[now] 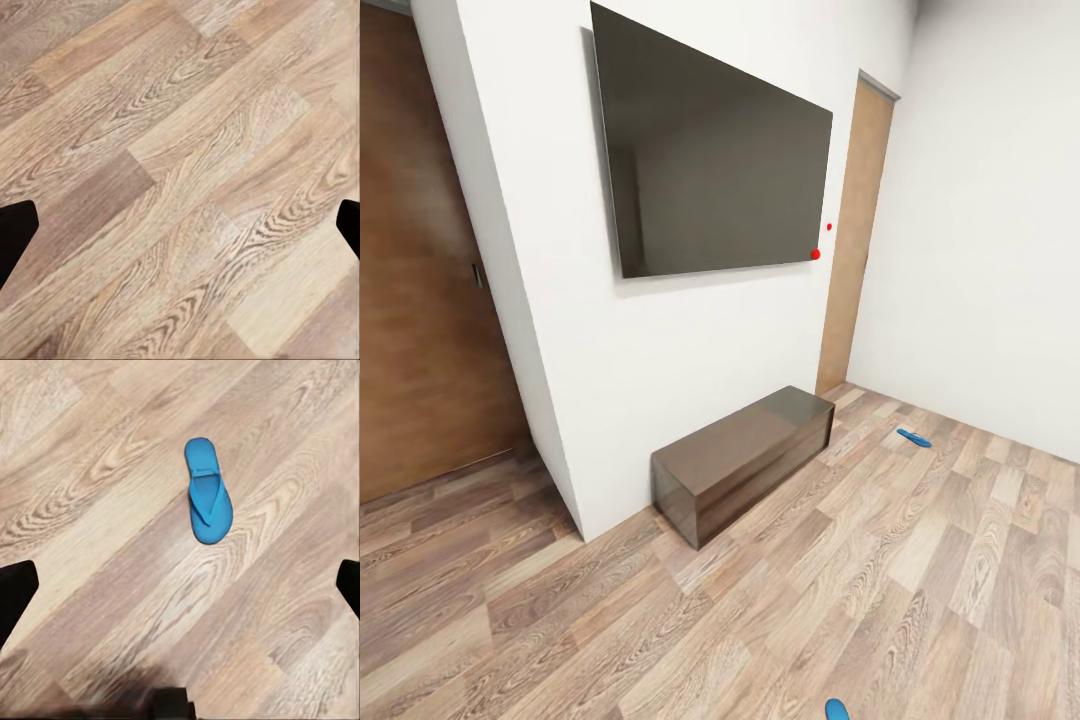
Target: In the bedroom, move the book from the bed onto either nightstand, and place the two sandals side by side next to the bed.
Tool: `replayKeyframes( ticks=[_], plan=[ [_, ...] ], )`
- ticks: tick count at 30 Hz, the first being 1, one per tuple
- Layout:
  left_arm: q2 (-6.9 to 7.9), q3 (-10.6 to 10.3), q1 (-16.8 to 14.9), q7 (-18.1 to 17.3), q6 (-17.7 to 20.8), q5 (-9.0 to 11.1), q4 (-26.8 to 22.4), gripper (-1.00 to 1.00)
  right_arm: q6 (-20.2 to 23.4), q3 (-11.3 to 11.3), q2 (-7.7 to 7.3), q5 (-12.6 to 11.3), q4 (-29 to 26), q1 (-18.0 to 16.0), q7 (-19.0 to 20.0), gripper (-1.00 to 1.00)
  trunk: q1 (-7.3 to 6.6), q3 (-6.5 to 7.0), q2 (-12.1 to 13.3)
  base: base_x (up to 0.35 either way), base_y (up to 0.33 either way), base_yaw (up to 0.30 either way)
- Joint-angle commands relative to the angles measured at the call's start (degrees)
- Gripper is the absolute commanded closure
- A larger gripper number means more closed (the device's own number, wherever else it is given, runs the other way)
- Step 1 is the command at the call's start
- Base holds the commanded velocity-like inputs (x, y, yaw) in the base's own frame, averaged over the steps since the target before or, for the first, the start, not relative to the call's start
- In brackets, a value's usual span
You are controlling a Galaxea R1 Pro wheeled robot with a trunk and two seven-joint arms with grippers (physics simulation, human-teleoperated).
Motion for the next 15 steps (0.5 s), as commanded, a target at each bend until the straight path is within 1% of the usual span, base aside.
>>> replayKeyframes(
  ticks=[1,3,5,7,8,9,10,12,15],
  plan=[
    [-0.38,0.0,-1.5,0.0,1.1,0.3,-0.1,-1.00,0.8,-0.1,-0.44,0.0,-2.3,0.0,0.0,-1.00,0.00,-0.07,0.0,0.000,0.000,0.000],
    [-0.75,0.0,-4.3,-0.1,3.6,0.8,-0.7,-1.00,3.7,-0.1,-0.91,0.0,-6.0,-0.3,-0.1,-1.00,0.00,-0.07,0.0,0.000,0.000,0.000],
    [-0.79,0.0,-5.6,-0.1,4.8,1.6,-1.1,-1.00,6.1,-0.1,-1.24,0.0,-7.8,-0.9,-0.5,-1.00,0.00,-0.07,0.0,0.000,0.000,0.000],
    [-0.78,0.0,-6.3,-0.2,5.3,2.6,-1.4,-1.00,7.7,-0.2,-2.02,0.0,-8.8,-2.4,-1.5,-1.00,0.00,-0.07,0.0,0.000,0.000,0.000],
    [-0.78,0.0,-6.6,-0.2,5.5,3.1,-1.4,-1.00,8.3,-0.2,-2.85,-0.1,-9.0,-3.6,-2.5,-1.00,0.00,-0.07,0.0,0.000,0.000,0.000],
    [-0.78,0.0,-6.7,-0.2,5.6,3.3,-1.4,-1.00,8.5,-0.2,-3.26,-0.1,-9.0,-4.1,-3.0,-1.00,0.00,-0.07,0.0,0.000,0.000,0.000],
    [-0.78,0.0,-6.9,-0.3,5.7,3.8,-1.5,-1.00,9.3,-0.2,-4.47,-0.1,-8.0,-5.3,-4.6,-1.00,0.00,-0.07,0.0,0.000,0.000,0.000],
    [-0.83,-0.1,-7.0,-0.3,5.7,4.0,-1.5,-1.00,10.2,-0.2,-4.98,-0.2,-6.0,-5.8,-5.3,-1.00,0.00,-0.07,0.0,0.000,0.000,0.000],
    [-0.84,-0.1,-7.0,-0.3,5.6,4.1,-1.4,-1.00,10.6,-0.3,-5.23,-0.2,-3.6,-6.0,-5.5,-1.00,0.00,-0.07,0.0,0.000,0.000,0.000]
  ],
)
